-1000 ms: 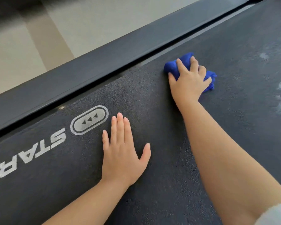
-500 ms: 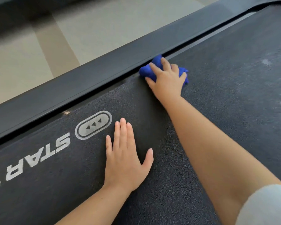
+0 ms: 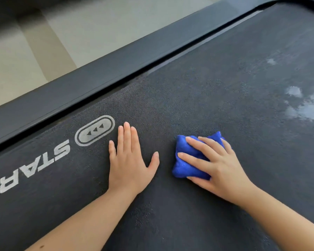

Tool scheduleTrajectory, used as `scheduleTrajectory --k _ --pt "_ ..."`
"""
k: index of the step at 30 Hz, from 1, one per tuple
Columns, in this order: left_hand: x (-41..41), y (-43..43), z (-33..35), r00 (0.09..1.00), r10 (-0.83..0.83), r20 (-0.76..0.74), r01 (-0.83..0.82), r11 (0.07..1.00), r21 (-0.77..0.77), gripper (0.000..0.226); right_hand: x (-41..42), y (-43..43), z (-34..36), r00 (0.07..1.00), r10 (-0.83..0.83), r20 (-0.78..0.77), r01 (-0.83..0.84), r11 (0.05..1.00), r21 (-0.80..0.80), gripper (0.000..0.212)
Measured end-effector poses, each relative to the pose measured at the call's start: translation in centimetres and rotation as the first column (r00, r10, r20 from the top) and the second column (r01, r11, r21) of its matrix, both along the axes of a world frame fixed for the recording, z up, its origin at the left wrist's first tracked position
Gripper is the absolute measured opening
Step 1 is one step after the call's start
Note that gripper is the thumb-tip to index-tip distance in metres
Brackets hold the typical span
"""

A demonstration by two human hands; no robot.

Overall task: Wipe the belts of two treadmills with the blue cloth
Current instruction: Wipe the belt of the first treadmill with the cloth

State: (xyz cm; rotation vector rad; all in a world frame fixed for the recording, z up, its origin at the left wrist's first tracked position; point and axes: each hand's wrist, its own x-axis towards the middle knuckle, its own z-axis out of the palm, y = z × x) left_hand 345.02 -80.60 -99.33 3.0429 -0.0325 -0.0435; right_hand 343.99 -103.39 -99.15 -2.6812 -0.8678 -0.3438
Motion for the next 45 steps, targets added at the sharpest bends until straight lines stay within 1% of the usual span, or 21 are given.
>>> scheduleTrajectory --k 1,3,5,7,8,10,12,14,19,22,25,28,30,32,33,36,37,39,41,43,45 --pt "0.0 0.0 0.1 1.0 -0.001 -0.002 0.001 1.0 0.001 0.085 1.2 0.5 0.0 1.0 -0.026 -0.006 0.026 1.0 0.004 0.045" --pt "0.0 0.0 0.1 1.0 0.002 -0.016 -0.002 1.0 0.004 0.087 4.7 2.1 0.0 0.986 -0.164 -0.016 0.164 0.986 0.017 0.047" --pt "-0.1 0.0 0.2 1.0 0.007 -0.028 -0.007 1.0 0.005 0.089 8.2 3.9 0.1 0.948 -0.313 -0.06 0.314 0.949 0.021 0.046" --pt "0.0 0.1 0.3 0.999 0.018 -0.034 -0.018 1.0 0.007 0.092 10.3 5.2 0.1 0.916 -0.394 -0.078 0.397 0.917 0.032 0.042" --pt "0.0 0.1 0.4 0.999 0.022 -0.039 -0.021 1.0 0.006 0.093 10.7 5.4 0.0 0.914 -0.4 -0.064 0.403 0.915 0.038 0.042" --pt "-0.1 0.1 0.4 0.999 0.02 -0.048 -0.02 1.0 -0.002 0.094 9.5 4.2 -0.2 0.937 -0.349 -0.01 0.35 0.936 0.028 0.043" --pt "0.0 0.0 0.5 0.999 0.024 -0.049 -0.025 1.0 -0.012 0.093 6.7 1.6 -0.3 0.957 -0.291 0.022 0.29 0.957 0.021 0.045" --pt "0.0 -0.1 0.7 0.998 0.027 -0.06 -0.028 0.999 -0.018 0.085 3.1 -1.8 -0.4 0.96 -0.28 0.027 0.279 0.96 0.041 0.043" --pt "-0.1 -0.3 0.9 0.998 0.021 -0.053 -0.022 0.999 -0.023 0.079 -7.4 -10.9 0.1 0.923 -0.386 0.002 0.386 0.923 -0.003 0.042" --pt "0.0 -0.2 0.8 0.998 0.018 -0.053 -0.018 1.0 -0.009 0.078 -11.3 -13.9 0.2 0.9 -0.437 -0.007 0.437 0.9 0.003 0.043" --pt "0.0 -0.3 0.8 0.998 0.024 -0.056 -0.023 1.0 0.012 0.077 -11.7 -13.9 -0.2 0.868 -0.496 -0.004 0.496 0.867 0.05 0.041" --pt "-0.2 -0.7 1.1 0.996 0.053 -0.071 -0.048 0.997 0.063 0.073 -11.5 -13.6 -0.4 0.861 -0.509 0.009 0.508 0.859 0.066 0.04" --pt "-0.4 -1.7 1.5 0.998 0.04 -0.044 -0.036 0.996 0.086 0.059 -11.6 -13.7 -0.6 0.858 -0.513 0.017 0.511 0.856 0.077 0.04" --pt "-0.9 -4.4 2.2 1.0 -0.01 0.001 0.01 0.998 0.065 0.044 -11.6 -13.7 -0.7 0.854 -0.519 0.025 0.516 0.853 0.08 0.041" --pt "-1.4 -6.5 2.5 0.999 -0.036 -0.003 0.036 0.999 0.038 0.044 -11.6 -13.7 -0.7 0.853 -0.522 0.029 0.518 0.851 0.084 0.041" --pt "-3.7 -14.4 2.8 0.995 -0.052 -0.086 0.044 0.995 -0.09 0.061 -11.7 -13.6 -0.7 0.846 -0.531 0.047 0.526 0.845 0.093 0.041" --pt "-4.6 -16.7 2.4 0.992 -0.036 -0.117 0.025 0.995 -0.092 0.069 -11.7 -13.5 -0.7 0.844 -0.533 0.054 0.528 0.845 0.089 0.042" --pt "-5.8 -19.2 1.5 0.992 0.006 -0.124 -0.01 0.999 -0.03 0.081 -11.8 -13.6 -0.7 0.844 -0.534 0.059 0.529 0.845 0.077 0.043" --pt "-6.0 -19.4 1.0 0.994 0.014 -0.11 -0.011 1.0 0.026 0.087 -11.8 -13.6 -0.8 0.846 -0.53 0.057 0.527 0.848 0.062 0.044" --pt "-5.9 -19.0 0.8 0.995 -0.044 -0.089 0.047 0.998 0.031 0.088 -11.7 -13.7 -0.7 0.849 -0.525 0.057 0.523 0.851 0.054 0.044" --pt "-5.9 -18.9 0.6 0.991 -0.104 -0.081 0.107 0.994 0.031 0.087 -11.5 -13.9 -0.7 0.875 -0.479 0.064 0.477 0.878 0.043 0.044"
